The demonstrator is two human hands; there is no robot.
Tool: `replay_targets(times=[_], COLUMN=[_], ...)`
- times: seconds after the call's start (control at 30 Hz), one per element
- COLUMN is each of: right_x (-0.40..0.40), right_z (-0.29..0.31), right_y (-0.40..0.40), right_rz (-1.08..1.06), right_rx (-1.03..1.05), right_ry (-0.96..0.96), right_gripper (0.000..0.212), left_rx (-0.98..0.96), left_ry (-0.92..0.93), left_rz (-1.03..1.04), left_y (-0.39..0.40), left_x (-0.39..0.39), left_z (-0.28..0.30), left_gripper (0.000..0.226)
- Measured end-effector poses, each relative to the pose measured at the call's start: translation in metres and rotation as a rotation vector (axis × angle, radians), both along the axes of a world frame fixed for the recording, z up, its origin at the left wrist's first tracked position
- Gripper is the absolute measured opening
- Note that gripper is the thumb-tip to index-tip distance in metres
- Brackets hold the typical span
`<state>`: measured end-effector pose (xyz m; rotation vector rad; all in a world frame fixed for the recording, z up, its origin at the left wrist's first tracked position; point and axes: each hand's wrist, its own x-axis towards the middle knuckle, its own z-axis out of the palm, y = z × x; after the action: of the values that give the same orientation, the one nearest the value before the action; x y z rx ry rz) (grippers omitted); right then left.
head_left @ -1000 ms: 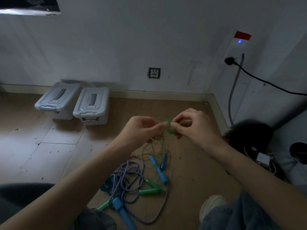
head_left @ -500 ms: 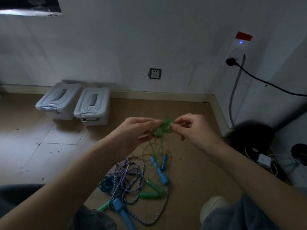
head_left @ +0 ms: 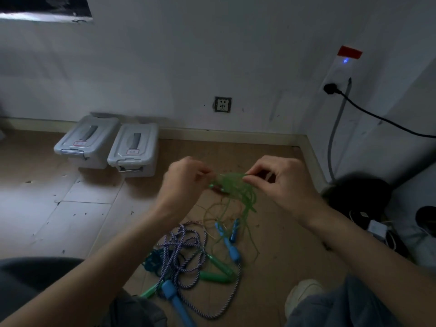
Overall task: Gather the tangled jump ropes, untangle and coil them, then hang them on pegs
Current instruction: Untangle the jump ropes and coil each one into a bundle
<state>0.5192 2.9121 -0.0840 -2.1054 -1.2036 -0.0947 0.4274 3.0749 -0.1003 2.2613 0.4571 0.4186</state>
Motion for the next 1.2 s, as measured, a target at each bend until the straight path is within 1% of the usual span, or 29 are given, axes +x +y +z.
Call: replay_targets(times=[0.03,0.07,0.1,0.13,0.2,0.23,0.27,0.33,0.37,0.43,0.47,0.53,0.6,0.67,0.7,0.73,0.8,0.87,0.9,0.97,1.0,1.03,1.07,1.1,1.13,1.17,1.2], right_x=[0.002,0.004,0.005,0.006,0.006,0.005,0.004,0.003,0.002,0.000,0.000,0.001,0.004,0.008,0.010,0.013,0.019,0.024,0.026,0.029,0.029,0.029,0.028,0.027,0.026,0.025,0.023], right_z=[0.000,0.000,-0.001,-0.003,-0.006,-0.008,-0.010,-0.013,-0.014,-0.015,-0.015,-0.014,-0.011,-0.008,-0.005,-0.002,0.006,0.014,0.017,0.016,0.013,0.011,0.007,0.004,0.001,0.000,-0.001], right_y=[-0.001,-0.002,-0.003,-0.003,-0.001,0.000,0.001,0.002,0.003,0.005,0.006,0.006,0.005,0.002,0.000,-0.002,-0.007,-0.012,-0.015,-0.020,-0.020,-0.020,-0.020,-0.019,-0.018,-0.016,-0.014], right_rz=[-0.009,-0.020,-0.027,-0.018,0.068,0.122,0.159,0.185,0.187,0.180,0.159,0.087,0.032,-0.009,-0.014,0.004,0.110,0.224,0.255,0.257,0.234,0.212,0.193,0.188,0.192,0.206,0.212], right_rx=[0.010,0.017,0.022,0.020,0.007,0.007,0.015,0.042,0.053,0.085,0.114,0.186,0.242,0.259,0.232,0.183,0.051,-0.126,-0.226,-0.375,-0.399,-0.378,-0.313,-0.202,-0.067,0.070,0.183], right_ry=[0.012,0.040,0.084,0.159,0.383,0.477,0.537,0.586,0.594,0.608,0.617,0.650,0.750,0.891,0.935,0.952,0.957,0.959,0.945,0.874,0.827,0.781,0.760,0.799,0.904,1.040,1.163], right_gripper=[0.008,0.007,0.006,0.007,0.011,0.012,0.014,0.016,0.017,0.017,0.017,0.018,0.017,0.017,0.017,0.019,0.021,0.012,0.010,0.010,0.007,0.005,0.005,0.005,0.005,0.005,0.007], left_rx=[-0.049,-0.163,-0.336,-0.564,-1.049,-1.200,-1.286,-1.343,-1.318,-1.191,-1.147,-1.129,-1.212,-1.265,-1.230,-1.143,-0.878,-0.608,-0.478,-0.153,0.028,0.170,0.247,0.262,0.206,0.072,-0.115], left_ry=[0.014,0.032,0.050,0.063,0.040,0.020,0.018,0.045,0.064,0.087,0.075,0.035,0.020,0.051,0.086,0.132,0.224,0.272,0.290,0.323,0.340,0.351,0.355,0.349,0.334,0.300,0.250], left_rz=[0.045,0.073,0.077,0.070,0.053,0.049,0.047,0.007,-0.048,-0.158,-0.160,-0.070,-0.030,-0.097,-0.147,-0.203,-0.315,-0.383,-0.390,-0.404,-0.433,-0.469,-0.495,-0.505,-0.488,-0.437,-0.369], left_y=[0.005,0.007,0.006,0.003,-0.004,-0.005,-0.005,-0.007,-0.009,-0.019,-0.023,-0.026,-0.021,-0.015,-0.012,-0.009,-0.004,0.002,0.004,0.007,0.007,0.007,0.007,0.008,0.010,0.011,0.012], left_x=[-0.001,-0.001,-0.002,-0.002,-0.001,0.000,0.001,0.000,0.000,-0.001,-0.001,0.002,0.003,0.002,0.001,0.000,-0.003,-0.004,-0.003,-0.003,-0.003,-0.003,-0.003,-0.003,-0.003,-0.003,-0.004], left_z=[-0.001,-0.001,0.002,0.005,0.014,0.017,0.019,0.020,0.019,0.016,0.014,0.008,0.010,0.016,0.019,0.021,0.026,0.028,0.027,0.022,0.018,0.014,0.009,0.004,0.000,0.000,0.001], left_gripper=[0.014,0.013,0.012,0.013,0.020,0.023,0.026,0.031,0.035,0.045,0.046,0.033,0.012,0.004,0.003,0.008,0.024,0.037,0.038,0.027,0.019,0.014,0.011,0.011,0.012,0.010,0.007])
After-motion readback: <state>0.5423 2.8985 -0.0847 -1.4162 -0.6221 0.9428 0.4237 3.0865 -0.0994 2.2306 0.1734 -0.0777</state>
